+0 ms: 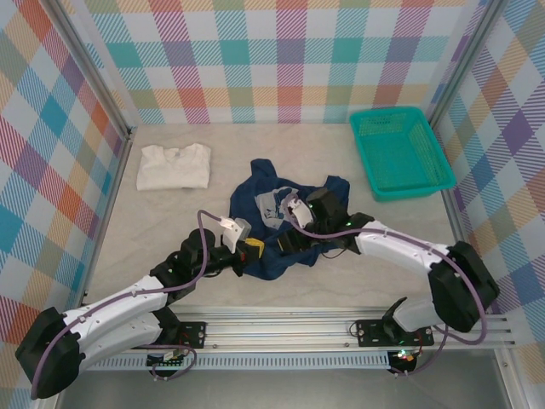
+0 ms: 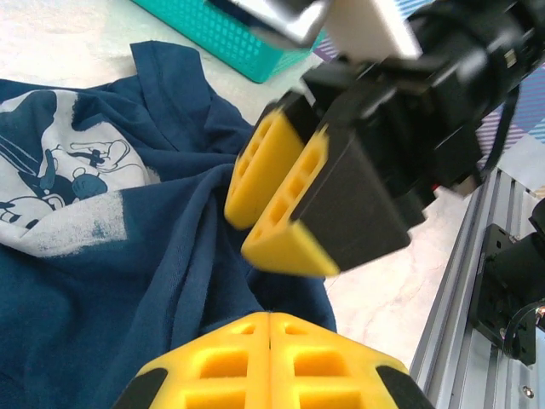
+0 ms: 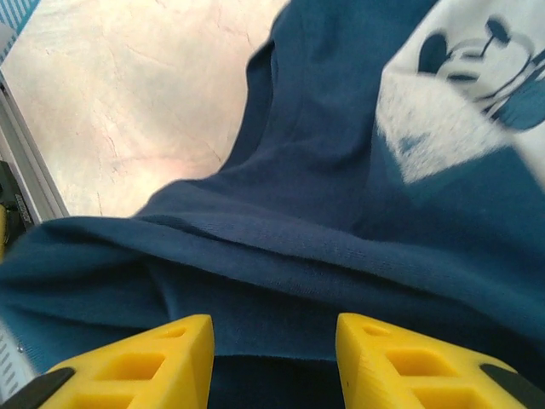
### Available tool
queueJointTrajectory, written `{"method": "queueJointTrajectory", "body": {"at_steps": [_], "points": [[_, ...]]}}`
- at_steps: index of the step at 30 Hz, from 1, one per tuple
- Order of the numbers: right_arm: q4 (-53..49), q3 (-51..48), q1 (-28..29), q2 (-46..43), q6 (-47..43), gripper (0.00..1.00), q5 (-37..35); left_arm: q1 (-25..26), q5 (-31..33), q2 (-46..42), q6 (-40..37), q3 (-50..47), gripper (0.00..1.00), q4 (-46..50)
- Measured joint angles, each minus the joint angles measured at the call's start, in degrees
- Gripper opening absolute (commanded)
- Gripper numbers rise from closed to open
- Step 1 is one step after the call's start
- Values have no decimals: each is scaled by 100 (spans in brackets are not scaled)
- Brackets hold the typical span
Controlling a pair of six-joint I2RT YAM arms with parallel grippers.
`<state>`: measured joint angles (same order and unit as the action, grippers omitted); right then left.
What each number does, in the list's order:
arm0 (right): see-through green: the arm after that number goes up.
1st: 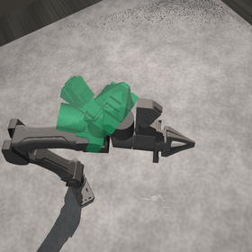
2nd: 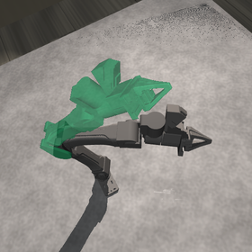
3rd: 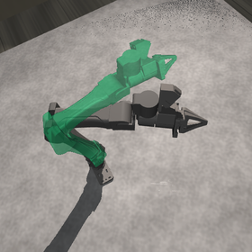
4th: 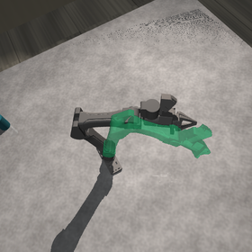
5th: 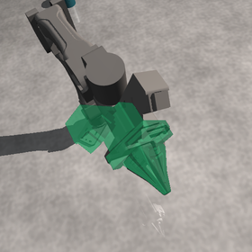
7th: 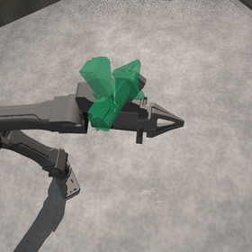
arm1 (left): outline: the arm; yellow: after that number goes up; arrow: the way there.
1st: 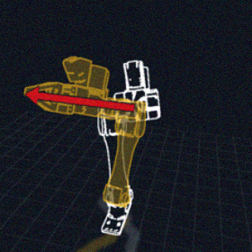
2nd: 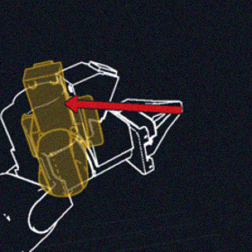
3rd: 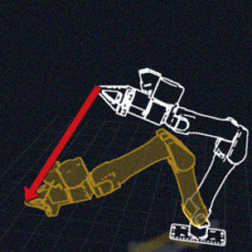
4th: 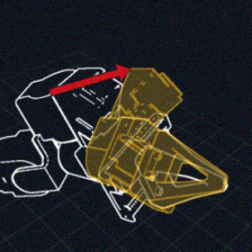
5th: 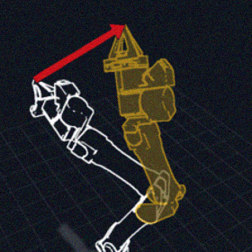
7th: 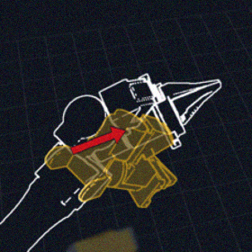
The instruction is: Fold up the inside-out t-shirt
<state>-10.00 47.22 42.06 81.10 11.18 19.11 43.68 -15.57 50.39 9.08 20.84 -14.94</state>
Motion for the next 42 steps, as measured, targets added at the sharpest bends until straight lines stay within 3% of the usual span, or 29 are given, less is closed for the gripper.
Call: {"method": "queueJointTrajectory", "body": {"at_steps": [7,8,12,14,21,30,31,35,42], "points": [[422,4,247,699,247,57,131,0,15,-15,-46,42,0,138],[466,13,282,846,273,53,120,0,17,-35,-59,42,0,144],[538,164,334,1386,348,13,-59,0,55,-146,-66,42,0,205],[573,221,334,1453,352,1,-162,0,116,-225,-81,42,0,284],[540,315,-63,673,343,0,-37,-2,503,-557,-61,-127,0,455],[577,315,-831,-492,667,0,1012,-2,820,-579,33,-411,0,636],[544,315,-817,-501,645,4,1014,-2,839,-610,35,-424,0,651],[275,315,-431,-297,437,37,695,-2,879,-713,48,-444,0,708],[238,313,433,896,317,60,-11,-2,881,-741,48,-444,0,739]]}}
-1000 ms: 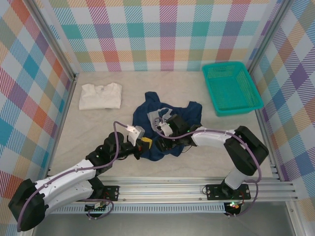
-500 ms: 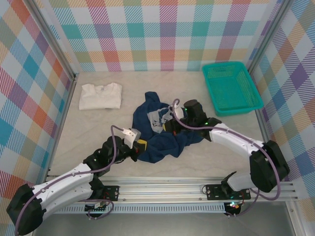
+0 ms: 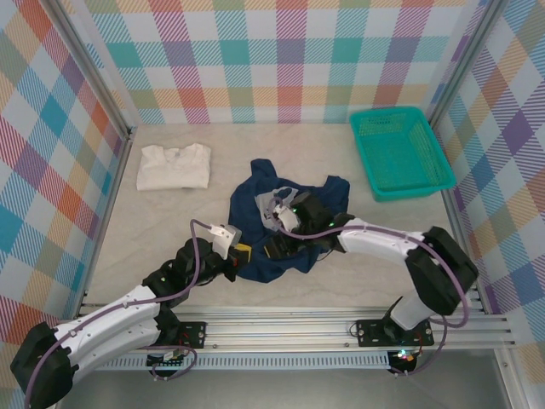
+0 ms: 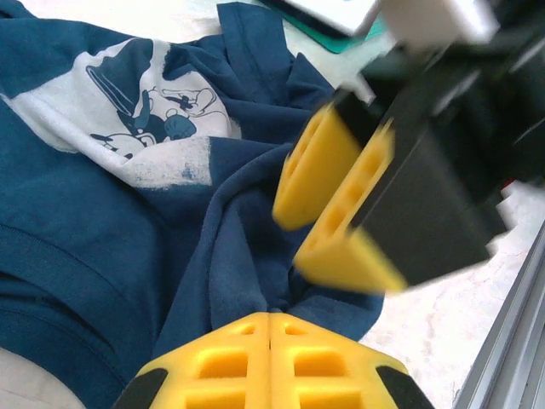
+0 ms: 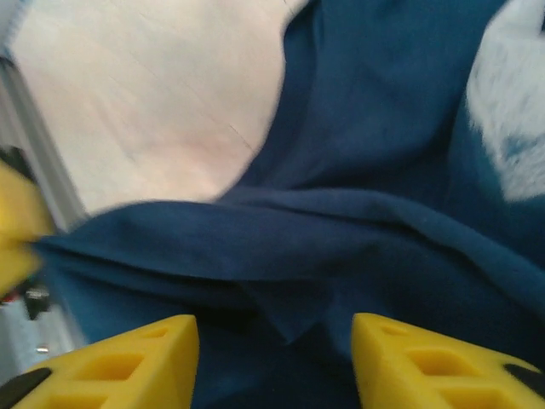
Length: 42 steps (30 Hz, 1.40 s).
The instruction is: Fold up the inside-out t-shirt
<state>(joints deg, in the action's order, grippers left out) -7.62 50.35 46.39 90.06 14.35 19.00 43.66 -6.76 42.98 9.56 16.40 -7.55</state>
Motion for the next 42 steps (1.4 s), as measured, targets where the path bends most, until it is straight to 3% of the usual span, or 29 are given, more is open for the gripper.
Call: {"method": "queueJointTrajectory", "body": {"at_steps": [5,10,13,18,30,32,34,39,42], "points": [[-81,199,197,798,-24,59,-671,0,-2,-24,7,-2,0,17],[-103,562,197,1198,-116,17,-1198,0,0,-44,170,-96,0,9],[-105,636,197,1298,-173,0,-1325,0,28,-42,328,-247,0,17],[-131,632,107,1189,-153,0,-1235,0,299,-42,614,-354,0,201],[94,466,-348,-177,4,0,-197,0,691,-31,861,-363,0,310],[85,424,-337,-192,-28,15,-177,0,710,-31,885,-363,0,310],[22,387,-260,-138,-164,37,-286,0,739,-31,909,-363,0,315],[-72,387,162,304,-588,62,-896,0,796,-31,957,-363,0,341],[-107,428,350,649,-817,66,-1241,0,800,-31,977,-363,0,343]]}}
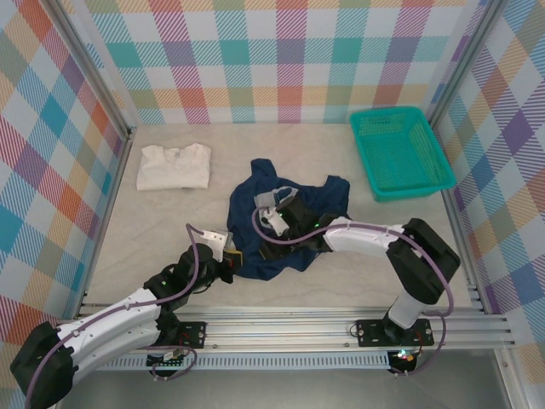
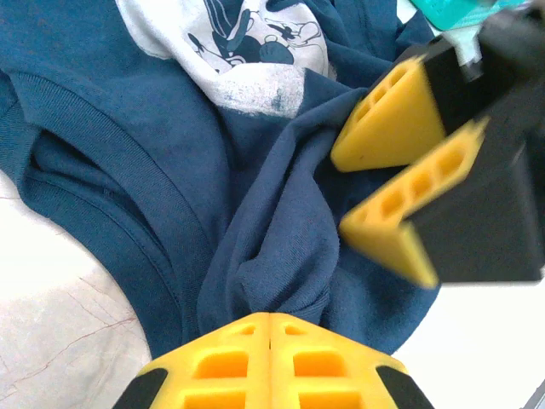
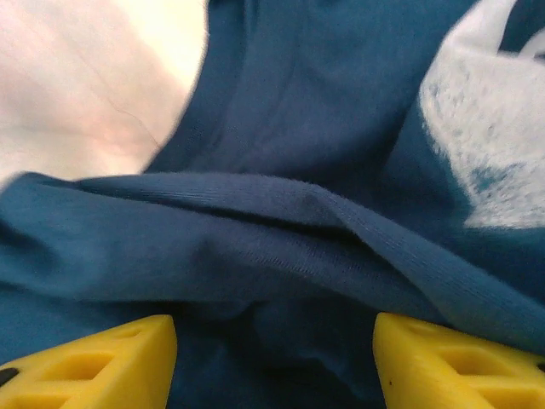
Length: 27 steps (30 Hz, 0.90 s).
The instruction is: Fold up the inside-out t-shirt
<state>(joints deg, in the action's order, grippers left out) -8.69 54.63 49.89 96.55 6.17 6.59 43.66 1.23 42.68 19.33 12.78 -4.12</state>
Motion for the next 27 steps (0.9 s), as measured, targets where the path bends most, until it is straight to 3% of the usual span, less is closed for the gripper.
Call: {"method": "queueJointTrajectory", "body": {"at_steps": [3,6,14,20,27], "points": [[-17,166,87,367,-173,64,-372,0,-2,0,2,0,0,0],[26,363,122,621,-251,53,-682,0,-2,0,39,0,0,2],[374,621,111,778,-238,0,-1134,0,-2,2,66,-42,0,-2],[428,579,-24,632,-170,0,-876,0,31,-2,85,-44,0,0],[417,184,-531,-529,199,0,168,0,170,-17,92,-63,0,-7]]}}
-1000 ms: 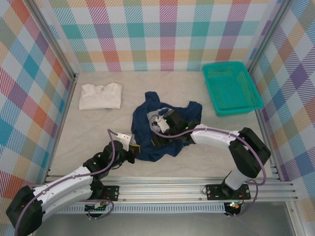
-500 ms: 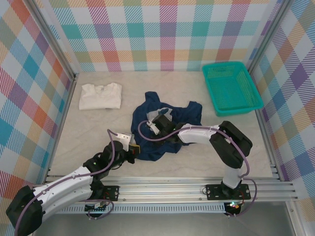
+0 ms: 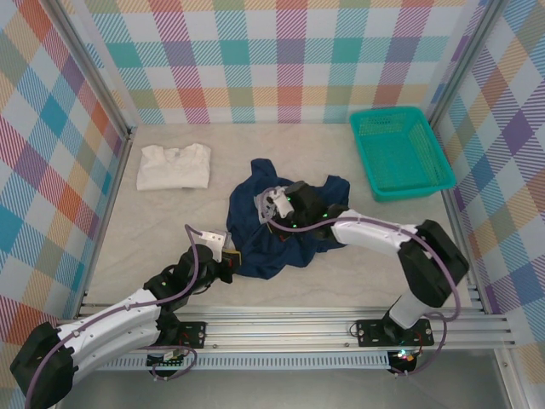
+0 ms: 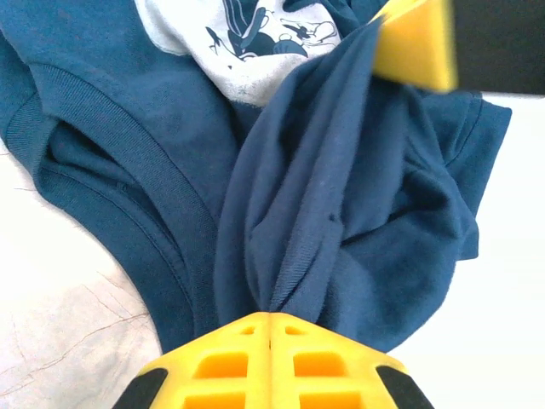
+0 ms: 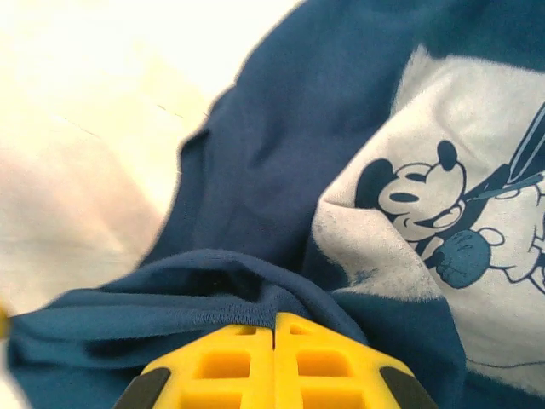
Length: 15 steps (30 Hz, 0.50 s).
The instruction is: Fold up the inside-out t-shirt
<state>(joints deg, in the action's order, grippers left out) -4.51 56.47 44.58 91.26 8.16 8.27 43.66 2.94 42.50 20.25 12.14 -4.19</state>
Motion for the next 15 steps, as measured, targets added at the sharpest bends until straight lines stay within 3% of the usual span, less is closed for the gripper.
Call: {"method": "queueJointTrajectory", "body": {"at_steps": [10,15], "points": [[28,-476,-662,-841,1008,0,2173,2,398,450,4,144,0,-61],[-131,-487,-1126,-1102,1427,0,2811,0,216,874,-109,503,0,-437]]}}
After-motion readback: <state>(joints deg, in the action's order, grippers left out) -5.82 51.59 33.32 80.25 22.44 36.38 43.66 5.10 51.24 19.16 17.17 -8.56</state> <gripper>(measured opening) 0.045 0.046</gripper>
